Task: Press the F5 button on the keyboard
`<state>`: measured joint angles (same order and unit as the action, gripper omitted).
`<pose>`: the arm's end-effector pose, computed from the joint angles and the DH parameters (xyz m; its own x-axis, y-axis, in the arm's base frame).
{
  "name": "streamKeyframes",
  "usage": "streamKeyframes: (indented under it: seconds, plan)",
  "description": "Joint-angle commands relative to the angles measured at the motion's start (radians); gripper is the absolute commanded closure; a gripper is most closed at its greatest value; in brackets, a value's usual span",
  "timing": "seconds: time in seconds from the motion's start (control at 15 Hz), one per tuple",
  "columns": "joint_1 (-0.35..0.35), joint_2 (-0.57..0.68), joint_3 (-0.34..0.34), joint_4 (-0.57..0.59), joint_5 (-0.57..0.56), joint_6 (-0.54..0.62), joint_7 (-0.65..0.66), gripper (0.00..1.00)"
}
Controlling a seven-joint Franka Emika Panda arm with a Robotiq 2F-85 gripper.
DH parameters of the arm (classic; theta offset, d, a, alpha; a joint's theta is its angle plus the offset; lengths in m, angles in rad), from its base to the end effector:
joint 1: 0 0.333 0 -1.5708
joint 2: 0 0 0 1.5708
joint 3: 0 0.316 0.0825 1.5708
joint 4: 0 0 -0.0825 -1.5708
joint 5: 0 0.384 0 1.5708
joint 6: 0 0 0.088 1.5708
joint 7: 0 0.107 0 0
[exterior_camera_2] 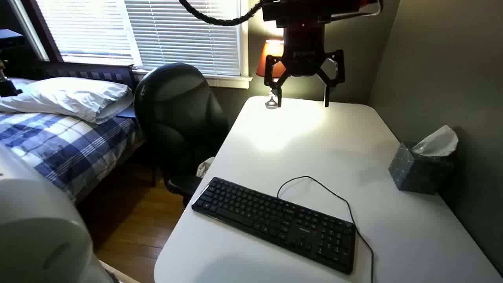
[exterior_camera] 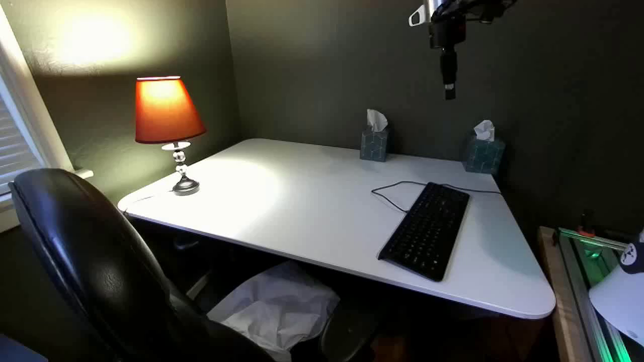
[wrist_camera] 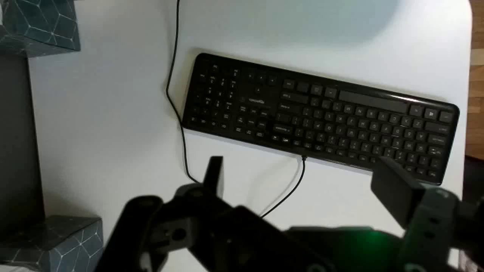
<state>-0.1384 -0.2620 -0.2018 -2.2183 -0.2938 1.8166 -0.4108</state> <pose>0.4235 -0.1797 0.4729 0.9625 0.1525 -0.2245 0.1866 -0.9725 0.1397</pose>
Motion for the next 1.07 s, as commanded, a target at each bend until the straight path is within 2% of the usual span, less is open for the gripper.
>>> streamKeyframes:
  seconds: [0.0,0.33,0.67,1.0]
  plan:
    - [0.000,0.000,0.000,0.001,0.000,-0.002,0.000,0.00]
    - [0.000,0.000,0.000,0.001,0.000,-0.002,0.000,0.00]
    - [0.022,0.001,0.022,-0.051,0.018,0.042,0.023,0.00]
    - [0.051,0.038,0.036,-0.097,0.127,0.107,0.047,0.00]
